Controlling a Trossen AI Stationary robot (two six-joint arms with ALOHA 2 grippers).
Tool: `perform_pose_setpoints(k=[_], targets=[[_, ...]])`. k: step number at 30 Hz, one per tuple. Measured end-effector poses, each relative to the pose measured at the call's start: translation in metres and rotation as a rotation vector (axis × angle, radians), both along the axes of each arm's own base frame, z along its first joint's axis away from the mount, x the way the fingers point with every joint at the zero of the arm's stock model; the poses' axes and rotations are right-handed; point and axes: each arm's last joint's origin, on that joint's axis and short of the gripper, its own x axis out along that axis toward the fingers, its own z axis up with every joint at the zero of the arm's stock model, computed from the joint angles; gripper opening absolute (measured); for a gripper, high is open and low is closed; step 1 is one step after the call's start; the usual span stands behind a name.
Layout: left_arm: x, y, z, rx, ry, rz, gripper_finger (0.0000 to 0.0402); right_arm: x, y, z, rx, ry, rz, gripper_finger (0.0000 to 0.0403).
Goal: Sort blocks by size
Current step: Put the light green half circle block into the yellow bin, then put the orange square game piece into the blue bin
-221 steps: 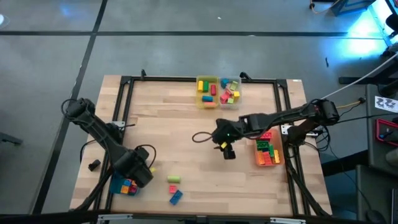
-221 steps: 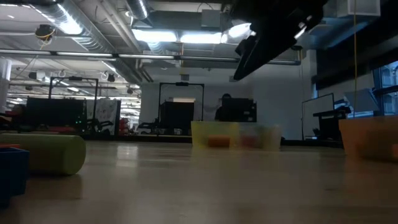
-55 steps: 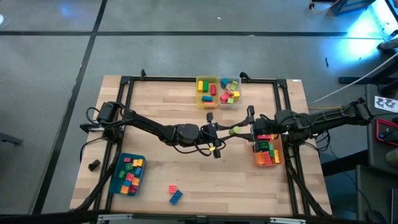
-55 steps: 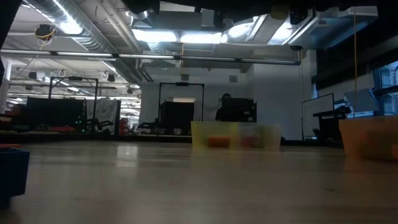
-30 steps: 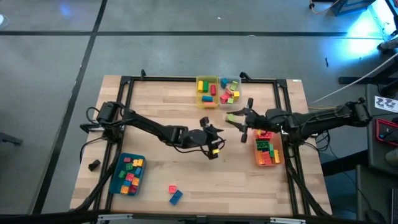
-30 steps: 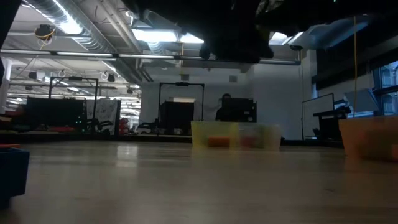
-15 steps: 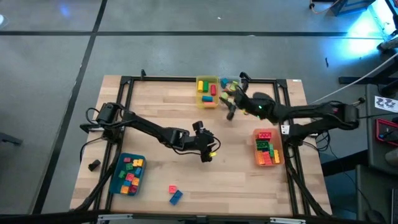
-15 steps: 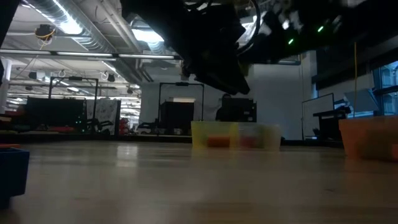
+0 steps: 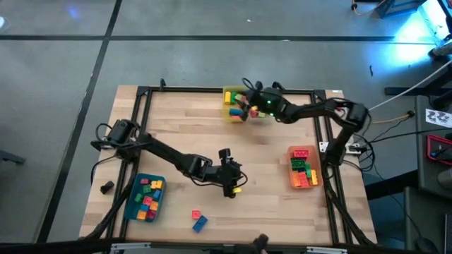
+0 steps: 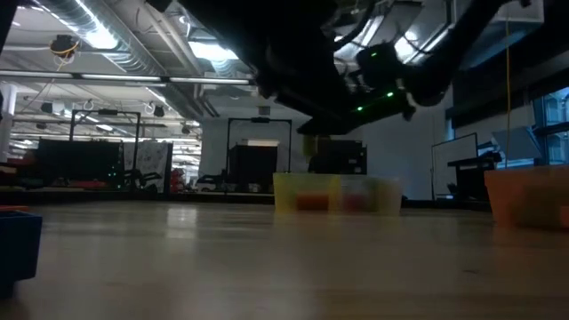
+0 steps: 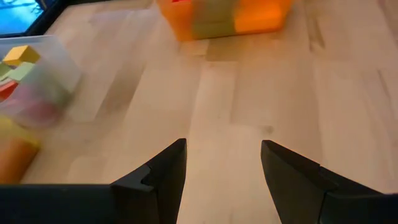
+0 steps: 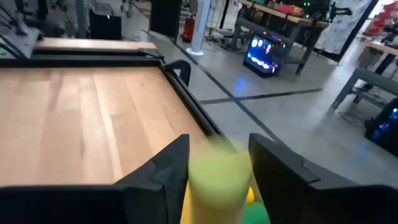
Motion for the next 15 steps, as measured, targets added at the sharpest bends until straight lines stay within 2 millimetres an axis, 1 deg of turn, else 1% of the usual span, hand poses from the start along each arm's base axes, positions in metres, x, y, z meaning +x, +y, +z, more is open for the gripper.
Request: perform_pose_setpoints(k=[4, 7, 11, 15], targets=[[-0.003, -0.009, 0.000, 0.001, 0.000, -0.023, 0.0191, 0.017, -0.010, -0.008, 0.017, 0.046, -0.026, 0.0179], [-0.007, -0.018, 0.001, 0.001, 0.003, -0.046, 0.0191, 0.024, -0.013, -0.012, 0.041, 0.094, -0.030, 0.0181], [-0.021, -0.027, 0.013, -0.063, 0.031, -0.027, 0.0191, 0.024, -0.013, -0.014, 0.080, 0.172, -0.030, 0.0183], [-0.043, -0.034, 0.029, -0.209, 0.086, 0.018, 0.0191, 0.020, -0.011, -0.009, 0.102, 0.216, -0.029, 0.0183]])
